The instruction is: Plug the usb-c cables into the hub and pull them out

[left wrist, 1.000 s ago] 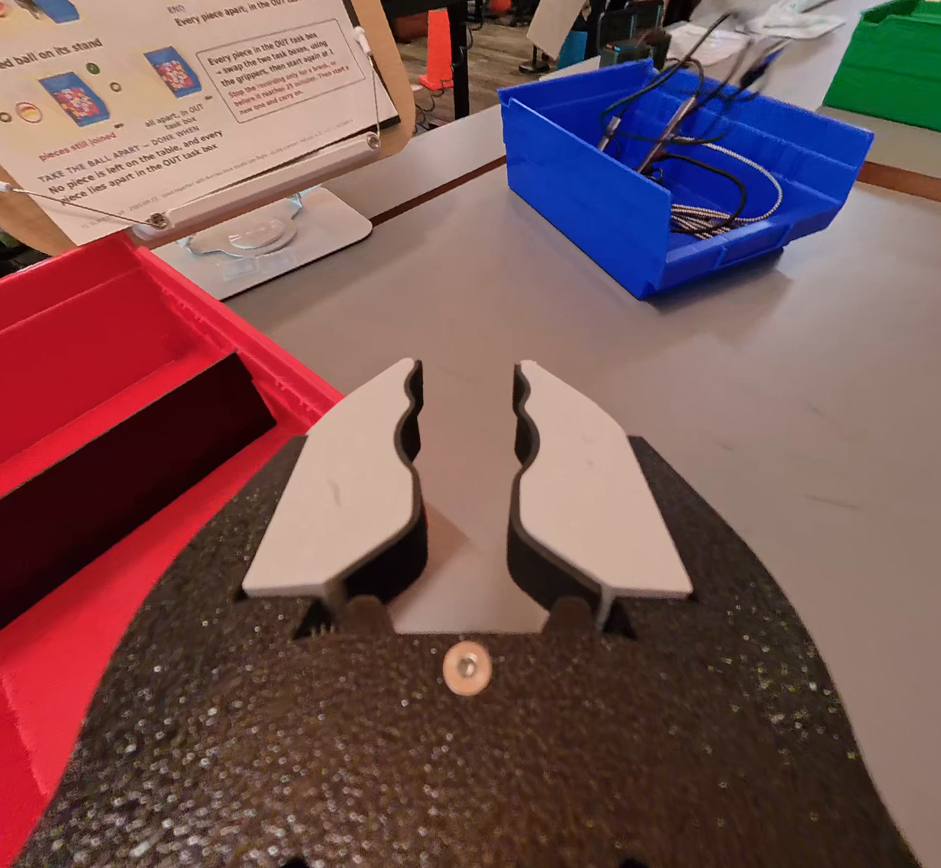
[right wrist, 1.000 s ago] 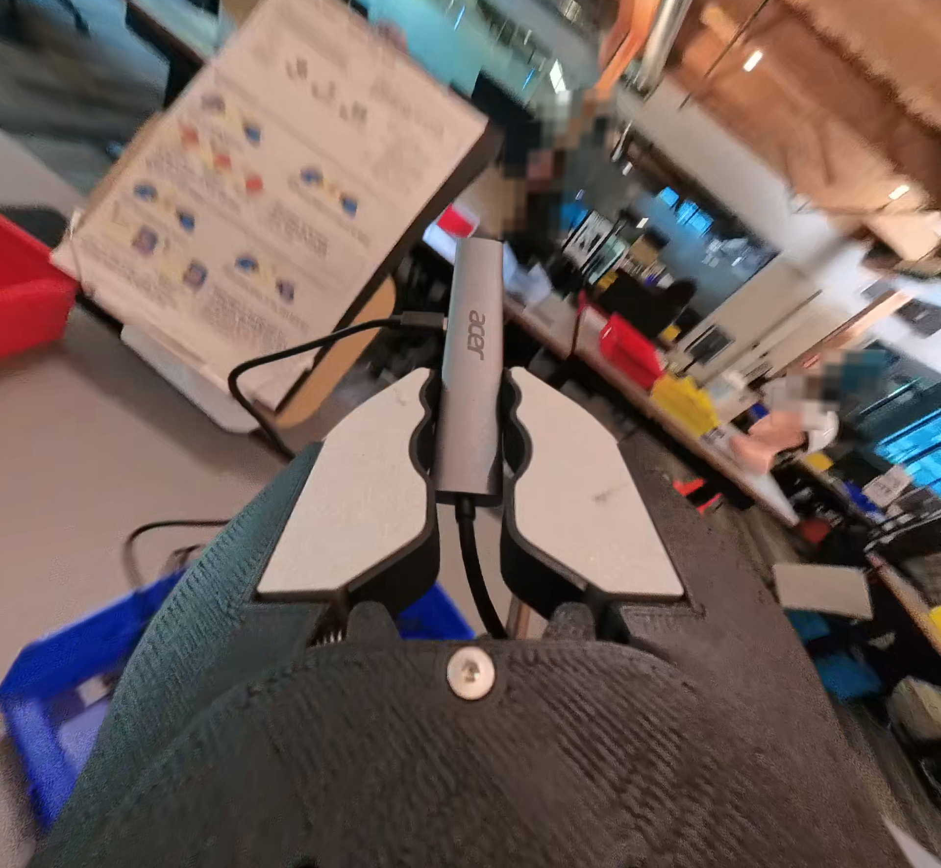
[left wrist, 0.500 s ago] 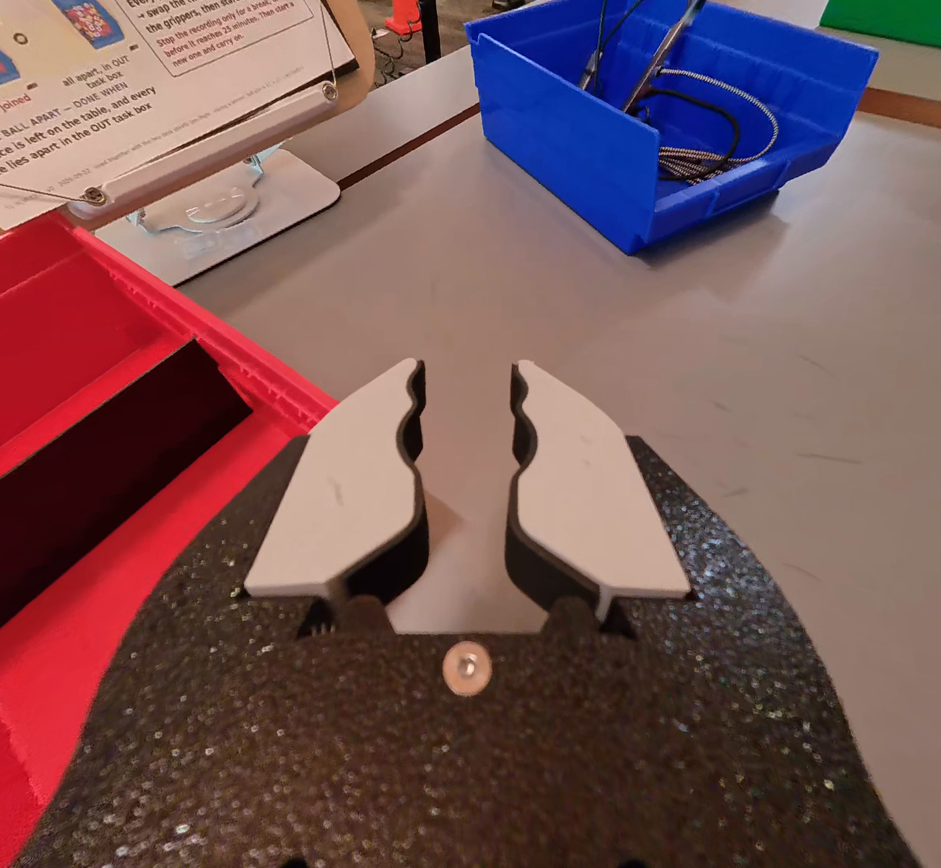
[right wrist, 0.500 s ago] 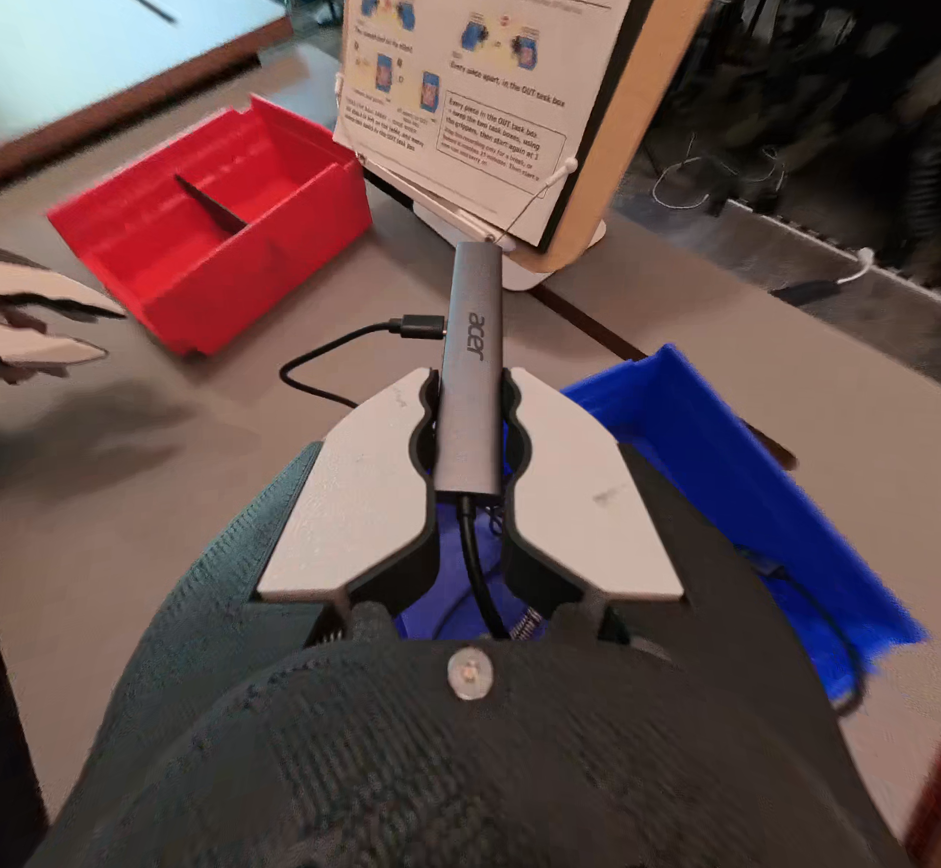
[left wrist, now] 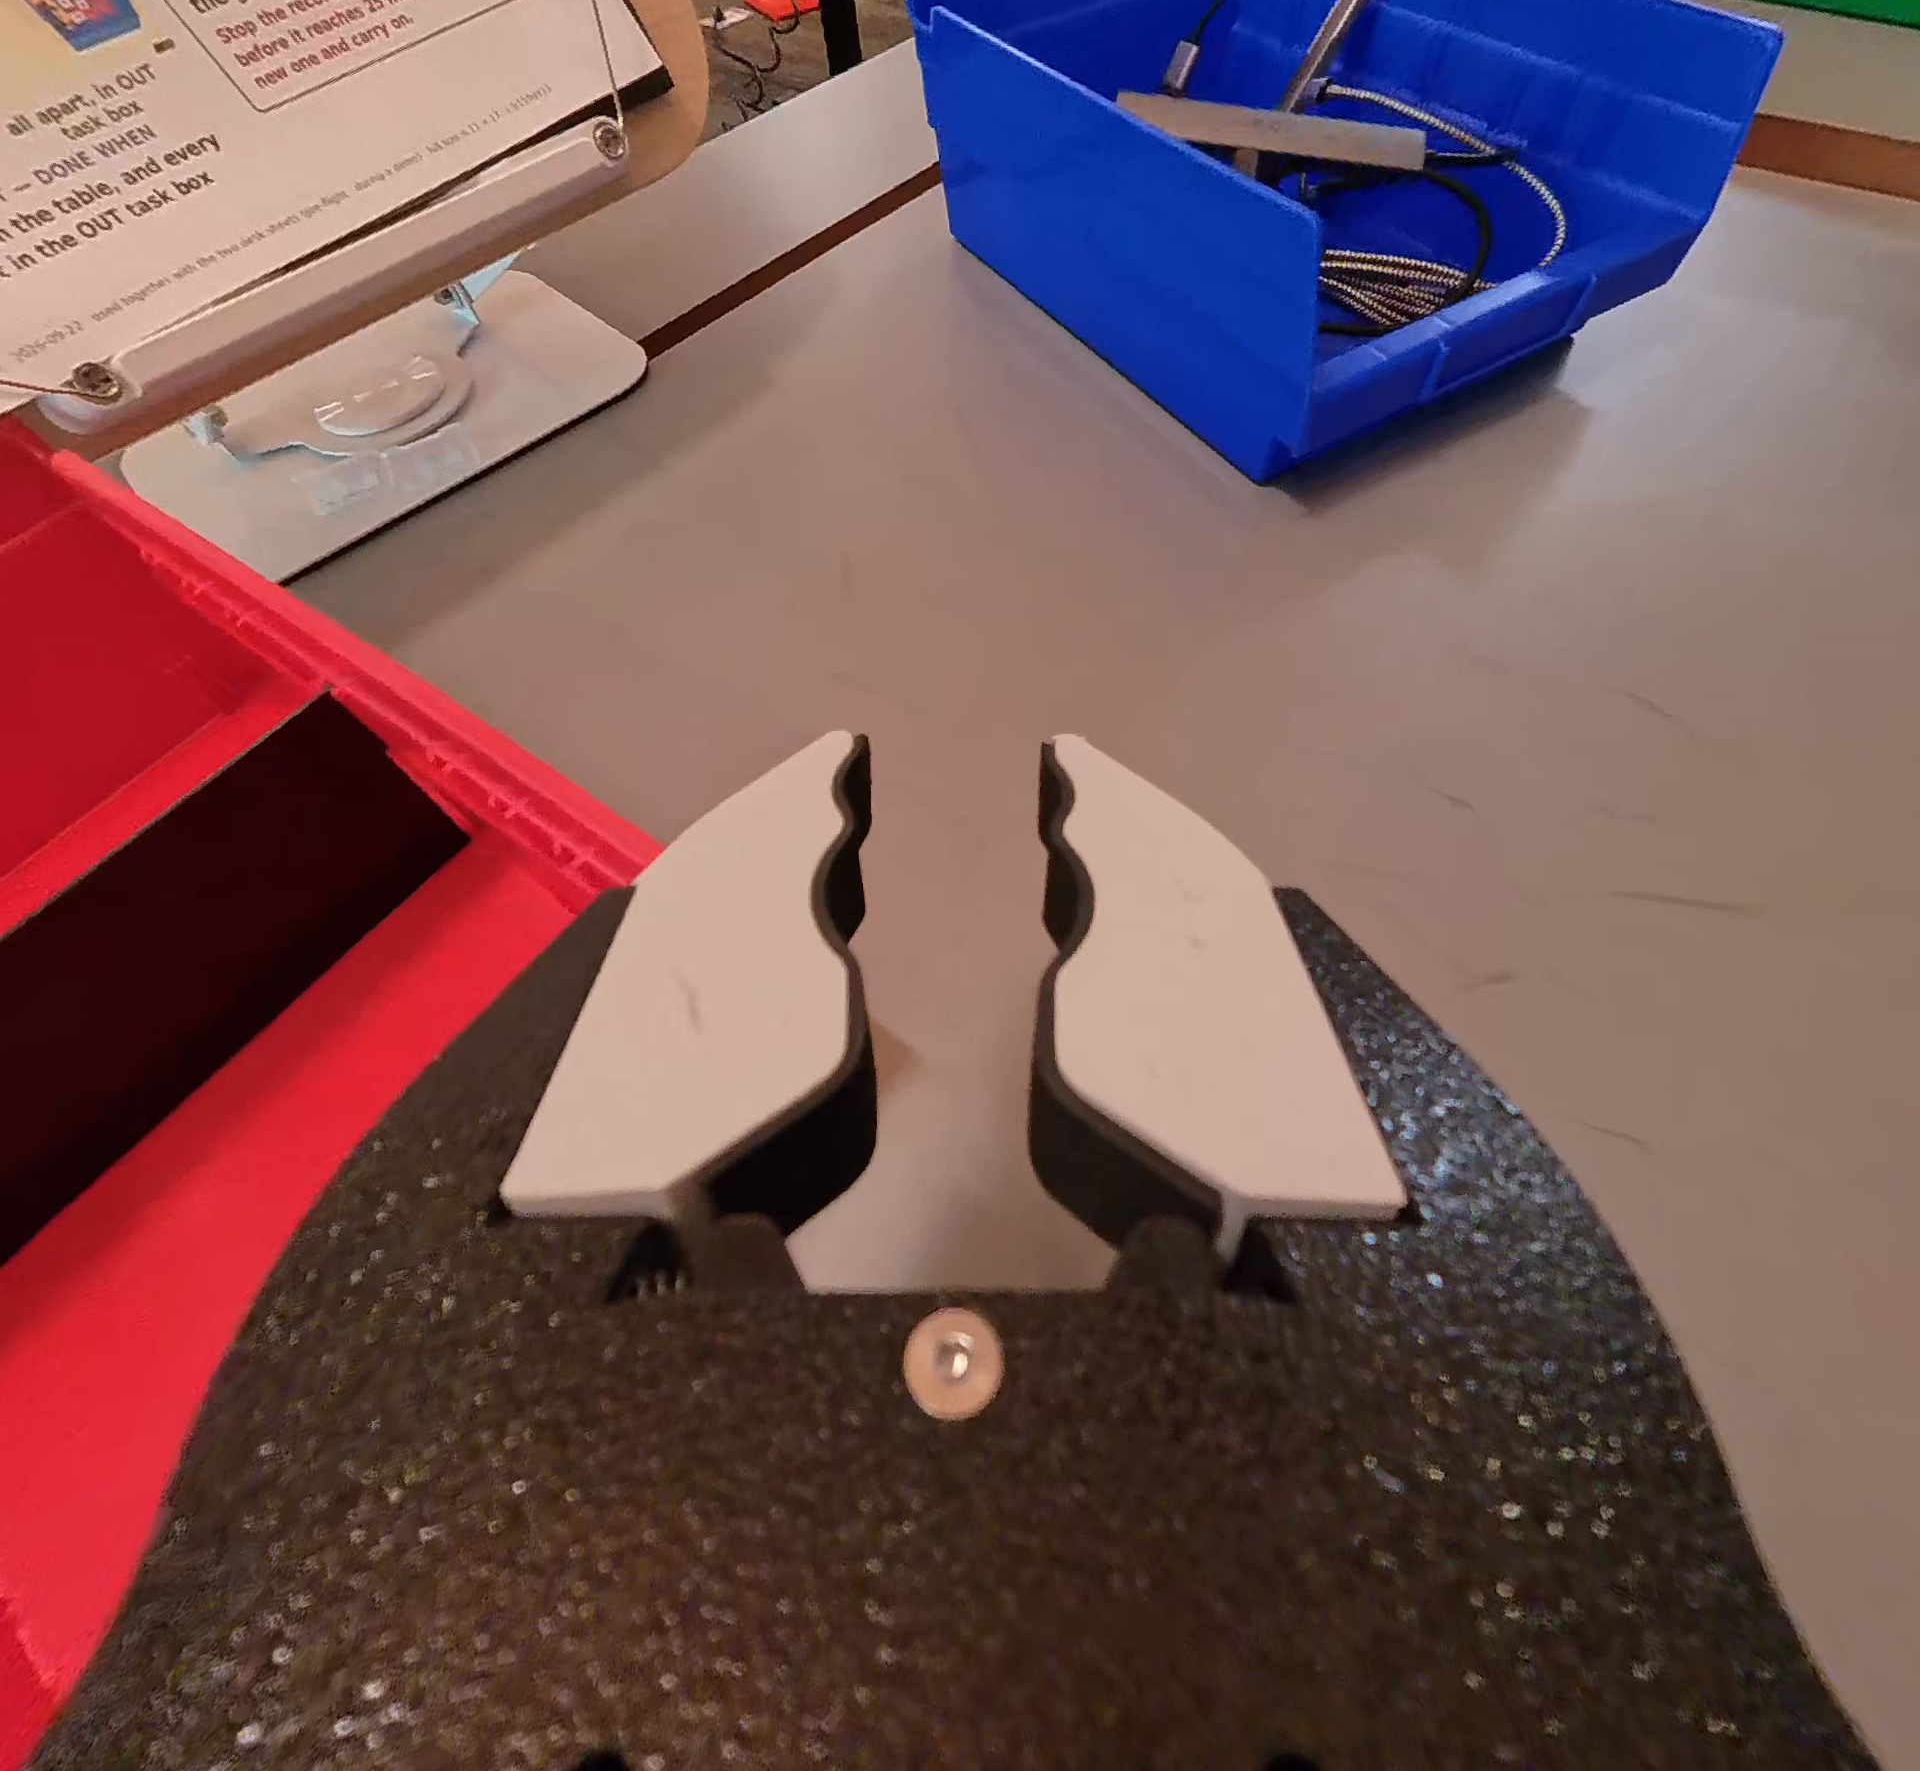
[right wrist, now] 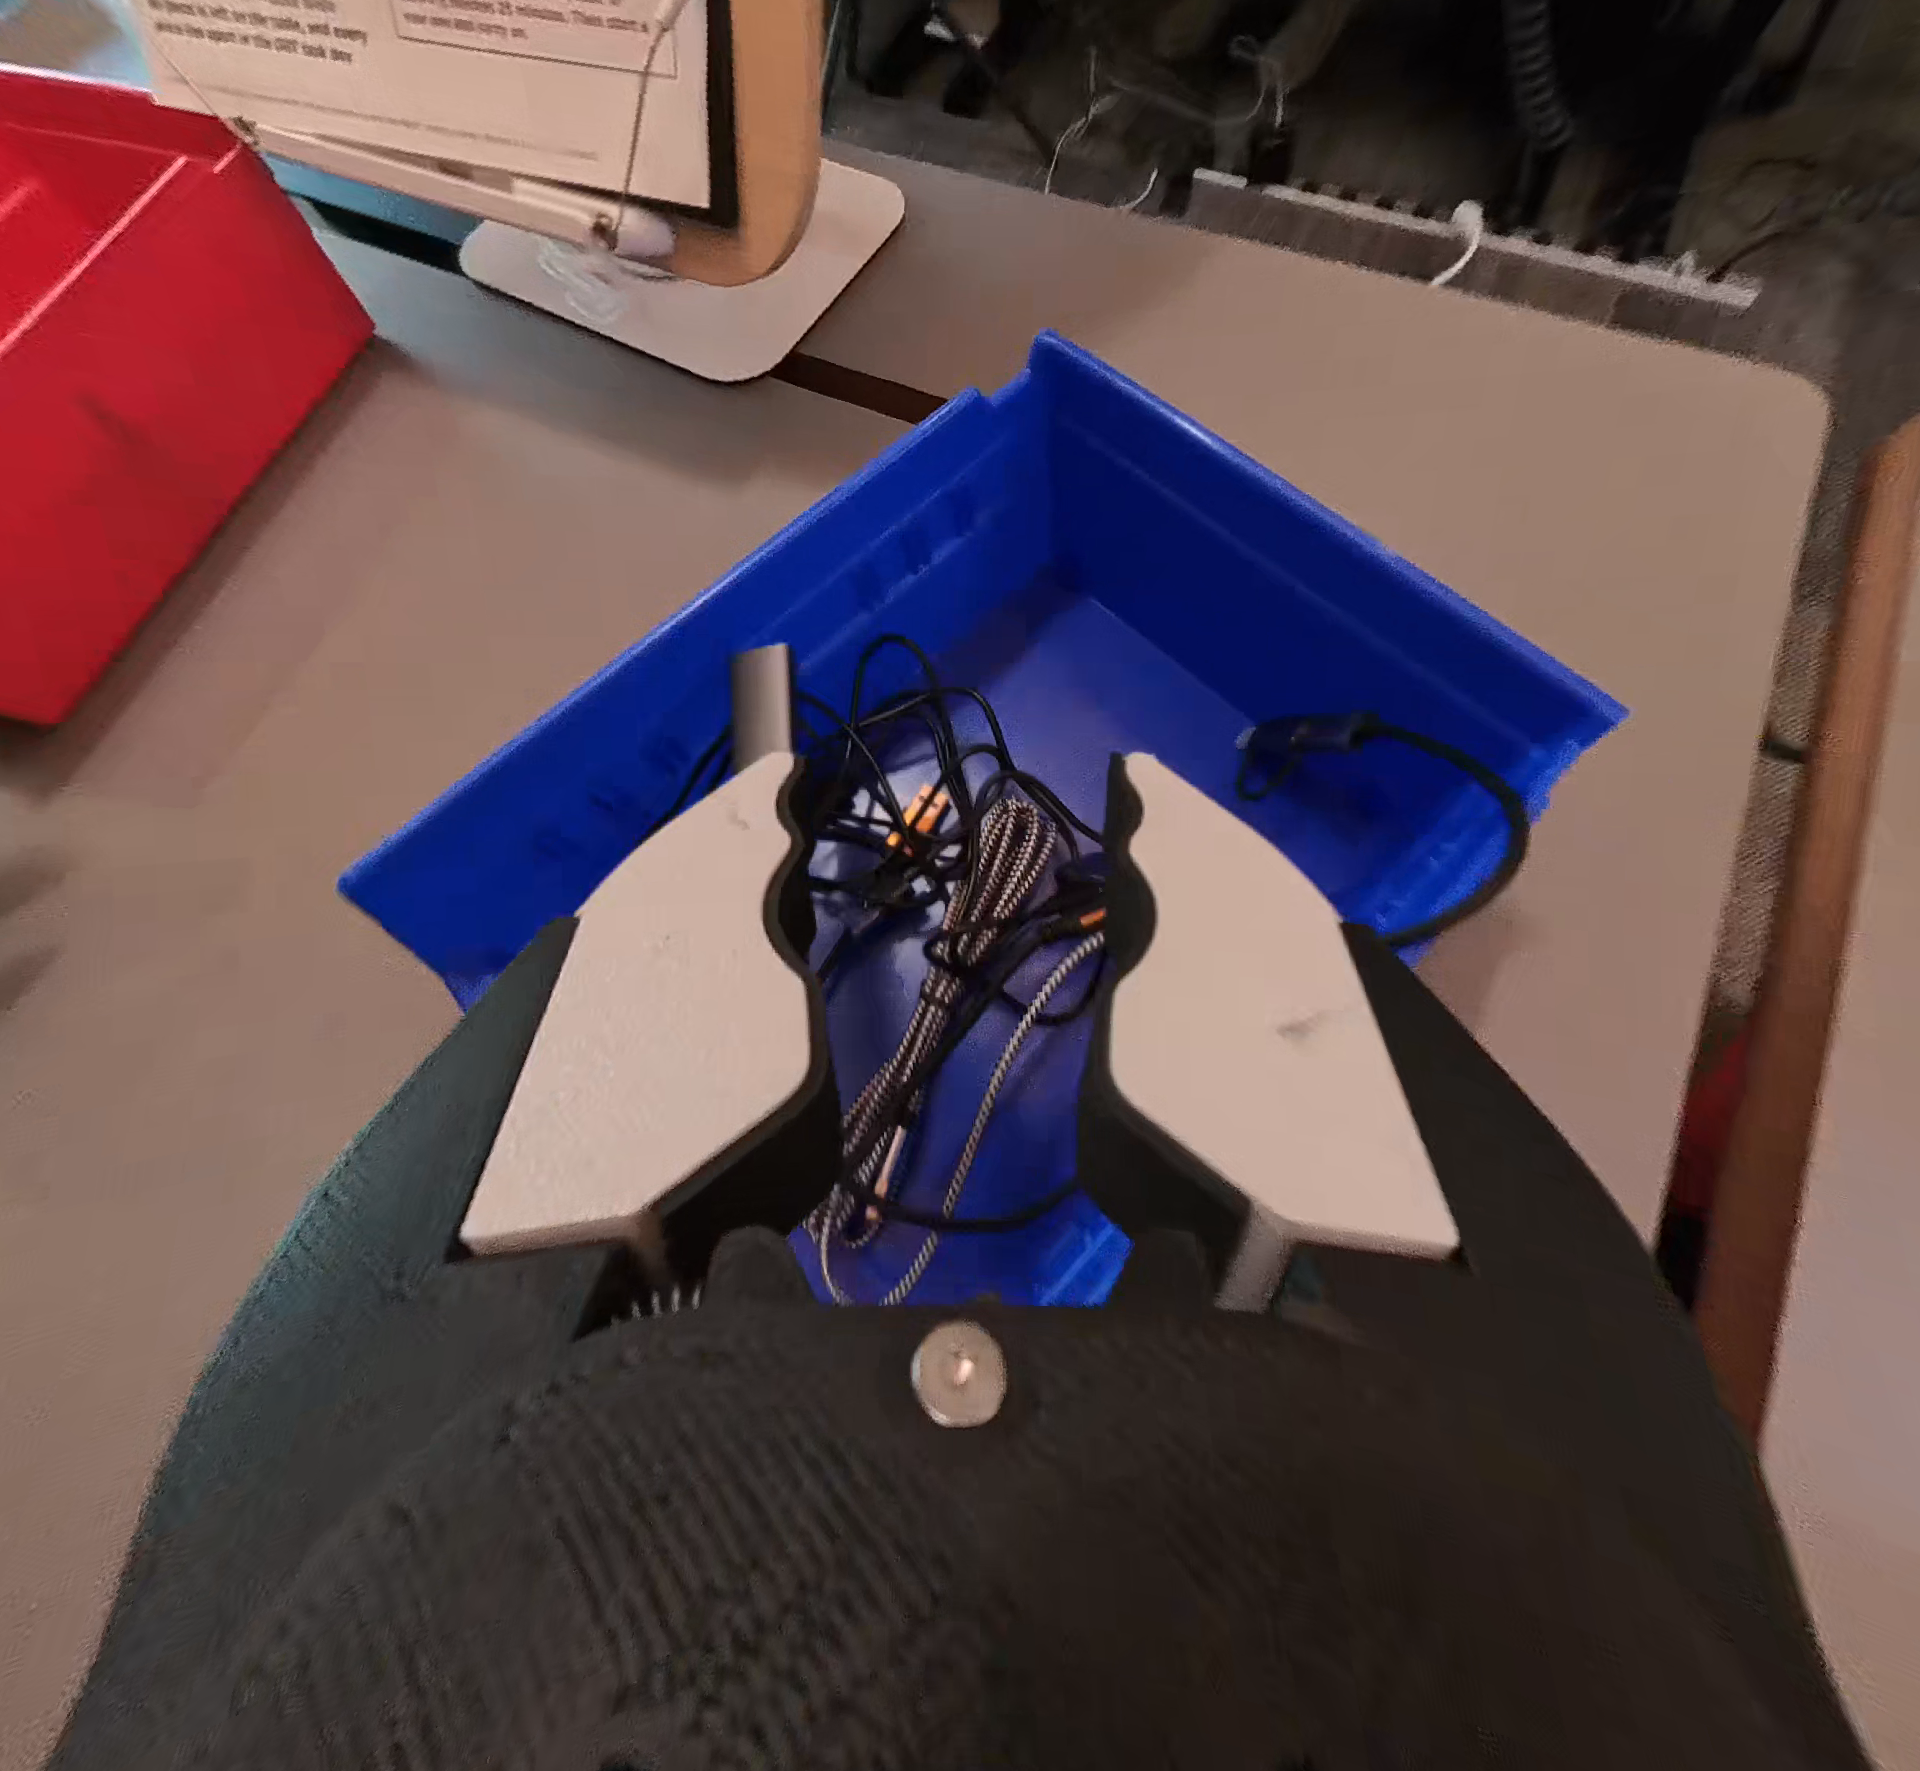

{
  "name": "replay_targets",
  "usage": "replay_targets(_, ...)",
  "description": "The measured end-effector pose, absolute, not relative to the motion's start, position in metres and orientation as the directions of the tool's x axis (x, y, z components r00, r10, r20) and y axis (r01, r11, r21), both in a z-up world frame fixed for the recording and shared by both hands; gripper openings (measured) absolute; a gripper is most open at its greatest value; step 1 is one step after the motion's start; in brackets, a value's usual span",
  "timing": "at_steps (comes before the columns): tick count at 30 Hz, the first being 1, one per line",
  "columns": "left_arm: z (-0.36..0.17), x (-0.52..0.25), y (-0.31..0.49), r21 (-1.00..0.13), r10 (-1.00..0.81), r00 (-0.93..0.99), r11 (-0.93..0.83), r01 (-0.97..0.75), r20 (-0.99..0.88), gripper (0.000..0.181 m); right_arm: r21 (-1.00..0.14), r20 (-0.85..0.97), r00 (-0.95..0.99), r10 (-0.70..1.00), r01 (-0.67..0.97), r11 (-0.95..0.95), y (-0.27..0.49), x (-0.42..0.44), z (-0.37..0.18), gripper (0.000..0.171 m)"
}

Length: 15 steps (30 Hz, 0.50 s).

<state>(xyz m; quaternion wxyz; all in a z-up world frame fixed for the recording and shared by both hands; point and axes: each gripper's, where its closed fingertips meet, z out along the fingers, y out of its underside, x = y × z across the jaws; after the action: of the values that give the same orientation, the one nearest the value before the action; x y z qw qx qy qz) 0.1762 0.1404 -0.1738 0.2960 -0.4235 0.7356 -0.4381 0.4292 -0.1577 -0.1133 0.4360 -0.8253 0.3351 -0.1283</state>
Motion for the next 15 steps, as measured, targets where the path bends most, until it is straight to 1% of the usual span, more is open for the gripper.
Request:
replay_targets(1,-0.174,0.176,0.138,-0.895,-0.880,-0.470,0.261,-0.363,-0.067,0.030,-0.821,-0.048,0.747,-0.663,-0.408,-0.400,-0.162,0.419,-0.110,0.055)
replay_targets(4,-0.177,0.178,0.124,-0.895,-0.866,-0.497,0.265,-0.359,-0.057,0.030,-0.872,0.016,0.766,-0.643,-0.304,-0.384,-0.168,0.377,-0.106,0.055)
replay_targets(7,-0.180,0.182,0.099,-0.903,-0.851,-0.524,0.257,-0.345,-0.042,0.036,-0.902,0.043,0.764,-0.644,-0.247,-0.354,-0.173,0.332,-0.118,0.057)
replay_targets(9,-0.181,0.186,0.077,-0.917,-0.848,-0.530,0.231,-0.325,-0.025,0.044,-0.922,0.093,0.722,-0.686,-0.198,-0.334,-0.180,0.317,-0.126,0.063)
replay_targets(11,-0.184,0.191,0.052,-0.928,-0.850,-0.527,0.190,-0.320,0.008,0.055,-0.937,0.127,0.674,-0.728,-0.160,-0.311,-0.188,0.310,-0.132,0.073)
replay_targets(13,-0.188,0.200,0.025,-0.925,-0.852,-0.522,0.169,-0.340,0.036,0.063,-0.935,0.166,0.601,-0.782,-0.156,-0.319,-0.203,0.315,-0.137,0.080)
replay_targets(15,-0.186,0.215,-0.001,-0.918,-0.848,-0.528,0.172,-0.358,0.047,0.069,-0.901,0.230,0.548,-0.804,-0.193,-0.389,-0.220,0.323,-0.141,0.091)
